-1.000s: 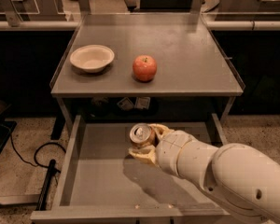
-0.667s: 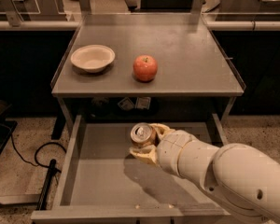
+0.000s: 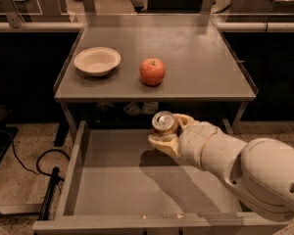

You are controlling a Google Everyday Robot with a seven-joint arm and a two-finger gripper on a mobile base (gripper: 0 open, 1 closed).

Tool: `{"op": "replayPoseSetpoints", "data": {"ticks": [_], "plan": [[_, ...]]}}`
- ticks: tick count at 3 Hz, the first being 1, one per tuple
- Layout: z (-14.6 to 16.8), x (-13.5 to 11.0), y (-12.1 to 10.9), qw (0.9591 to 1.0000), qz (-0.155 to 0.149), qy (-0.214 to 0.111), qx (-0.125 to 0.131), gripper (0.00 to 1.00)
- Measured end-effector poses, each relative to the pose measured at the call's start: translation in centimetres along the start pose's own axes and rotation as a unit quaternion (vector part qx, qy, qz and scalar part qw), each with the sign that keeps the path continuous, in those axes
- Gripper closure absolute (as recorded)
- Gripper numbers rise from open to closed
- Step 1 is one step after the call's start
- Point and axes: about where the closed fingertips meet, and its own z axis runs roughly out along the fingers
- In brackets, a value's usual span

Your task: Pick orange can from top drawer and place on counter

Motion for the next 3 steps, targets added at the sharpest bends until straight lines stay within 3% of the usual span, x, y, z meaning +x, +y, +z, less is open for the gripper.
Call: {"op": "replayPoseSetpoints", "data": {"ticks": [2,3], "plan": [[-1.4,0.9,-7.3,0.9977,0.033,-0.007,0.058,1.0],[-1.5,1.0,-7.5,0.9976,0.033,-0.007,0.06,1.0]]}}
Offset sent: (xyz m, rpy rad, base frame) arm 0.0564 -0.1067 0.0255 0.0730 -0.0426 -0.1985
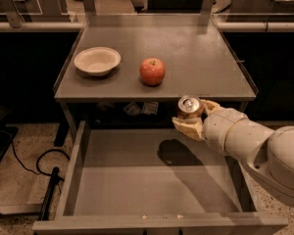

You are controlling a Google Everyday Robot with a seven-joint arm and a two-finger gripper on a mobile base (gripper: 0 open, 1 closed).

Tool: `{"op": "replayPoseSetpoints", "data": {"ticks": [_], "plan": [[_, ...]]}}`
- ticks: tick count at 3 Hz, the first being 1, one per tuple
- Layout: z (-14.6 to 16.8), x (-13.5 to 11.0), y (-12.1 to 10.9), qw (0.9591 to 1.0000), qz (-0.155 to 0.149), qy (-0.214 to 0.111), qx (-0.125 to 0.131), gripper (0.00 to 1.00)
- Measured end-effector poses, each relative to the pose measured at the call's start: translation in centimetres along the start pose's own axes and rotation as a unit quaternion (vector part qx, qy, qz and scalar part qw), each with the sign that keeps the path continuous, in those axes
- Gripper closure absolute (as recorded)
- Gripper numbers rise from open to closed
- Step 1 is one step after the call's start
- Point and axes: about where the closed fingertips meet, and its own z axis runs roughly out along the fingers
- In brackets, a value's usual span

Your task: Pick orange can from top drawer and place on counter

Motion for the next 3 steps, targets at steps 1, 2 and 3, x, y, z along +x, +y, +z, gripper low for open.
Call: {"op": "replayPoseSetpoints", "data": {"ticks": [1,2,3], "plan": [[0.2,-0.4,-0.9,1.0,0.001,0.0,0.009,1.0],[0.2,-3.6,-3.9,0.9993,0.011,-0.013,0.034,1.0],[0.5,-6.9,-7.0,0.9983,0.008,-0.024,0.053,1.0]]}}
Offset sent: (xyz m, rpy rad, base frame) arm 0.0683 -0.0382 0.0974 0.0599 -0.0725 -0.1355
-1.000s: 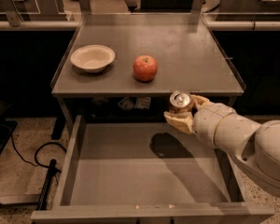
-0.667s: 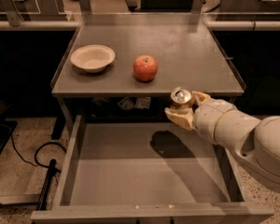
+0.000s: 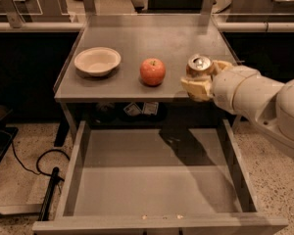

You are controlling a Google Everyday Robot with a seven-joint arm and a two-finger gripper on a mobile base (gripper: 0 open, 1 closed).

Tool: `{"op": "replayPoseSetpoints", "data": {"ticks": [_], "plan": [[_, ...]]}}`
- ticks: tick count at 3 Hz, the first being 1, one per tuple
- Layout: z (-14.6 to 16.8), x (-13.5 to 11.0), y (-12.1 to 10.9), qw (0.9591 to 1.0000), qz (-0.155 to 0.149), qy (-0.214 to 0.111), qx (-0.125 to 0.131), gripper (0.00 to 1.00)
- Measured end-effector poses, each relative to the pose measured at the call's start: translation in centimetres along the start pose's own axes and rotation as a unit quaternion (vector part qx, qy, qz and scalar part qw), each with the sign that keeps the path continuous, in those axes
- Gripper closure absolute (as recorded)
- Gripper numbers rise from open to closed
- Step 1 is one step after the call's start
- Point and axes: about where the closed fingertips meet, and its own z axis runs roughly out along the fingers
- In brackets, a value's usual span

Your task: Pick orange can from top drawer and place on counter

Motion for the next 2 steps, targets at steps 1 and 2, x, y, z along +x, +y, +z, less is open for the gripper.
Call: {"op": "replayPoseSetpoints", "data": {"ticks": [1,2], "plan": [[0.4,0.01,-0.56,1.0,0.0,0.003,0.001,1.0],[0.56,-0.16,-1.1,1.0,0.007,0.001,0.006,1.0]]}}
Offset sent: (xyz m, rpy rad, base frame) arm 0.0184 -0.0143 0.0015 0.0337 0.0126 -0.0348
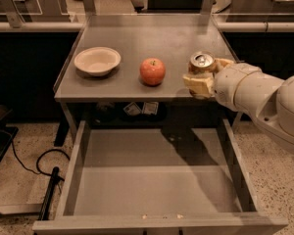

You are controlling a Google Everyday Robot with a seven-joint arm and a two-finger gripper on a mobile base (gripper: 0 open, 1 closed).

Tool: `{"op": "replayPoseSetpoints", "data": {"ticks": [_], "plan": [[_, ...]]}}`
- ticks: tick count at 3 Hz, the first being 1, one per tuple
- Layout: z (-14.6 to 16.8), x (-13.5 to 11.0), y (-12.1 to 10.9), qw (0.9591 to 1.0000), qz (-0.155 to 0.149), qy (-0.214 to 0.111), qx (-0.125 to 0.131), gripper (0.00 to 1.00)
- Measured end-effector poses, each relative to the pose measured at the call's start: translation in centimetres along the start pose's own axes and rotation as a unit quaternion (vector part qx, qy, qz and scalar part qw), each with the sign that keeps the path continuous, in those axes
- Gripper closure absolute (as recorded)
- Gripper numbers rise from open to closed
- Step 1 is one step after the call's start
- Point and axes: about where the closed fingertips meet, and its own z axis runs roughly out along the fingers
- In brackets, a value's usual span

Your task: Pick orange can from top drawer and place on counter

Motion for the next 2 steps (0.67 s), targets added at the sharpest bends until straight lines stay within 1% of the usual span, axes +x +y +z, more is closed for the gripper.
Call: {"op": "replayPoseSetpoints", "data": {"ticks": [1,2], "plan": [[1.2,-0.4,-2.4,0.9998,0.01,-0.003,0.018,1.0],[2.6,0.0,-4.1,0.9994,0.019,0.002,0.028,1.0]]}}
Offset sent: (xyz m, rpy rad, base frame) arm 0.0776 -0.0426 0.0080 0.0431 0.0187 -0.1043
